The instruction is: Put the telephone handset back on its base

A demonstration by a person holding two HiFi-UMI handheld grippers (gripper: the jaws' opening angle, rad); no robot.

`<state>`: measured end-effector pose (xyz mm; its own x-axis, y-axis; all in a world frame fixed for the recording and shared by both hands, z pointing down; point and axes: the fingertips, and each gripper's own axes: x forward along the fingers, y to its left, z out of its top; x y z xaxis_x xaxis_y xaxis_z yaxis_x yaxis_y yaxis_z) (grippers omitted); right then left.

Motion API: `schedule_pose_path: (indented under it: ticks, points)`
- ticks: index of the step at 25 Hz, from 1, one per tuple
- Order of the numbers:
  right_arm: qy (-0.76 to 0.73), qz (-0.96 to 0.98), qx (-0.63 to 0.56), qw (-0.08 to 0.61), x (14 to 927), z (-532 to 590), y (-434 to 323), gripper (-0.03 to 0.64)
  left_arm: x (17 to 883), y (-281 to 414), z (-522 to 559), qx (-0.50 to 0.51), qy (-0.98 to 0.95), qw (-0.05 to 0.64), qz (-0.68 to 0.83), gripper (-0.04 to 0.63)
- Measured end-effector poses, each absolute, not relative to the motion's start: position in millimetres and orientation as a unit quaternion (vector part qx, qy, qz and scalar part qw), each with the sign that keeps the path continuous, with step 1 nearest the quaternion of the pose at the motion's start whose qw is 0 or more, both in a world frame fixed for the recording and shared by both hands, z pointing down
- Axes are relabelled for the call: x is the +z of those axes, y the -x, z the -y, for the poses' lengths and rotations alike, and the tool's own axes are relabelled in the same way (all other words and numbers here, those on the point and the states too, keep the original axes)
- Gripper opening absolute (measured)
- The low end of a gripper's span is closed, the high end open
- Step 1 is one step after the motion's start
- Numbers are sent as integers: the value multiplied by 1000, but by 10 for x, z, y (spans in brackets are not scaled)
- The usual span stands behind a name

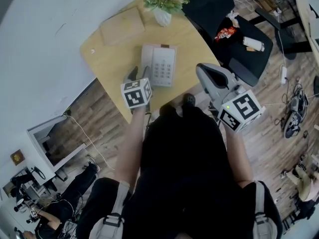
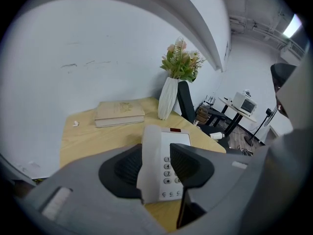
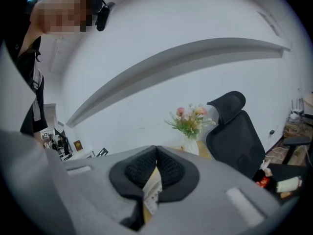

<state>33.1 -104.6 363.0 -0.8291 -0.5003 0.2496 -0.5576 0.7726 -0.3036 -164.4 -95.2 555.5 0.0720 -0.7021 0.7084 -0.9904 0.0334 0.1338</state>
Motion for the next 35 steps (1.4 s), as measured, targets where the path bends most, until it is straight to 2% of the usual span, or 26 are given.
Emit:
schedule_pose_path:
  ticks: [19,28,35]
  points:
    - [-220,958,167,72,3609,1096,-905,3,4612,1007,603,163,-644,246,706,144]
    - [-203,966,145,72,3532,1056,-951,3,4135,777,560,142,-662,179,714,110]
    - [-194,969,130,75,3465,1011,-849,3,3911,797,498,122,-666,162,718,87]
